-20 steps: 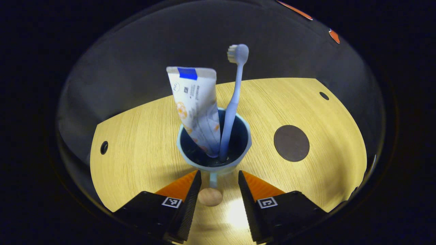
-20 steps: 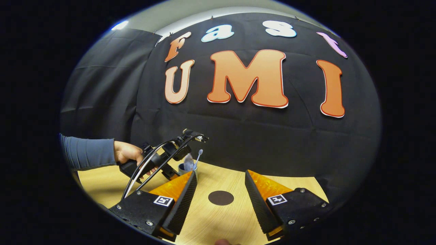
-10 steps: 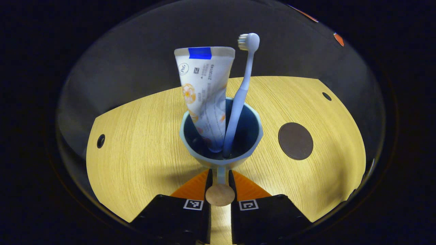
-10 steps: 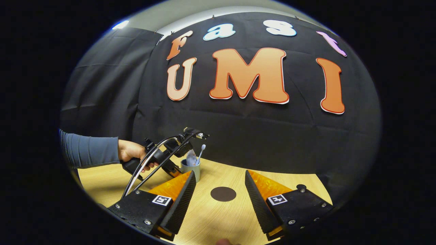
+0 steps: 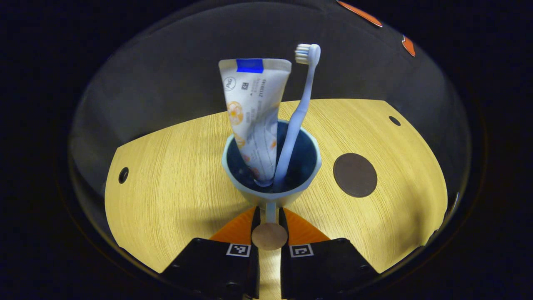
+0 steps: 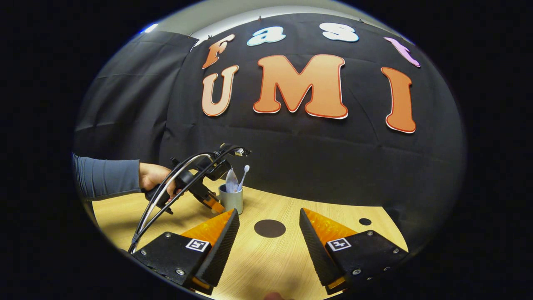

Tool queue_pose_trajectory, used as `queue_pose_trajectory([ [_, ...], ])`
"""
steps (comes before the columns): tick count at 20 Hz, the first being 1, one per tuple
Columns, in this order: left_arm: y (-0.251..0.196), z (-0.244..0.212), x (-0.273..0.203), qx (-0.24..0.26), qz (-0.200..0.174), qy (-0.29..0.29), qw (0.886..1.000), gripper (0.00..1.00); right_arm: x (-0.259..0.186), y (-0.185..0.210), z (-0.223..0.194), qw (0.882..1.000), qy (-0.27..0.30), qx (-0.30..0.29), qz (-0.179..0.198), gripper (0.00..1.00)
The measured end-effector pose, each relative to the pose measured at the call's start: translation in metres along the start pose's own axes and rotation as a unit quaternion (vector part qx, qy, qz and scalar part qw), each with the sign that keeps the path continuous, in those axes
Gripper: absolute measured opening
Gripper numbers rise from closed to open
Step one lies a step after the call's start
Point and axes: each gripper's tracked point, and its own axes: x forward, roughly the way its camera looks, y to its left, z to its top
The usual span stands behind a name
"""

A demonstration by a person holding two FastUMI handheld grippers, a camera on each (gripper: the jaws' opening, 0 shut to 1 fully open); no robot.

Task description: Put the toothbrush and toothpaste on the desktop into the cup, then pick up the cup and place it on the coaster on the desktop.

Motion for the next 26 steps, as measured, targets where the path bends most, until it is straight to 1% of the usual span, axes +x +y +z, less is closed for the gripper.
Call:
queue_pose_trajectory([
  [4, 0.000, 0.005, 0.000, 0.015, -0.010, -0.020, 1.000, 0.19, -0.007, -0.007, 0.006, 1.000, -0.010, 0.006, -0.009, 0.87],
  [8, -0.002, 0.007, 0.006, 0.044, -0.031, -0.038, 0.998, 0.19, -0.021, -0.018, -0.004, 1.000, -0.006, 0.009, -0.022, 0.87],
  [12, 0.004, 0.004, 0.011, 0.062, -0.056, -0.043, 0.996, 0.19, -0.040, -0.037, -0.009, 0.999, 0.001, 0.011, -0.043, 0.87],
  [15, 0.006, 0.003, 0.012, 0.069, -0.066, -0.037, 0.995, 0.19, -0.052, -0.049, -0.009, 0.998, -0.001, 0.016, -0.055, 0.87],
  [19, 0.005, 0.004, 0.010, 0.070, -0.071, -0.025, 0.995, 0.19, -0.062, -0.061, -0.013, 0.997, 0.000, 0.026, -0.069, 0.87],
  [20, 0.007, 0.003, 0.009, 0.070, -0.071, -0.021, 0.995, 0.19, -0.065, -0.060, -0.016, 0.997, 0.004, 0.028, -0.065, 0.87],
  [22, 0.004, 0.006, 0.002, 0.065, -0.066, -0.011, 0.996, 0.19, -0.069, -0.062, -0.019, 0.997, 0.006, 0.026, -0.069, 0.87],
  [23, 0.004, 0.011, 0.004, 0.061, -0.069, -0.023, 0.995, 0.20, -0.070, -0.063, -0.020, 0.997, 0.006, 0.025, -0.072, 0.87],
  [24, 0.003, 0.006, -0.001, 0.062, -0.067, -0.018, 0.996, 0.19, -0.070, -0.063, -0.021, 0.997, 0.008, 0.027, -0.074, 0.87],
  [25, 0.006, 0.009, -0.008, 0.063, -0.061, -0.030, 0.996, 0.24, -0.070, -0.064, -0.022, 0.997, 0.009, 0.029, -0.075, 0.87],
  [26, 0.010, 0.017, -0.014, 0.065, -0.049, -0.042, 0.996, 0.26, -0.071, -0.064, -0.020, 0.996, 0.007, 0.032, -0.077, 0.87],
])
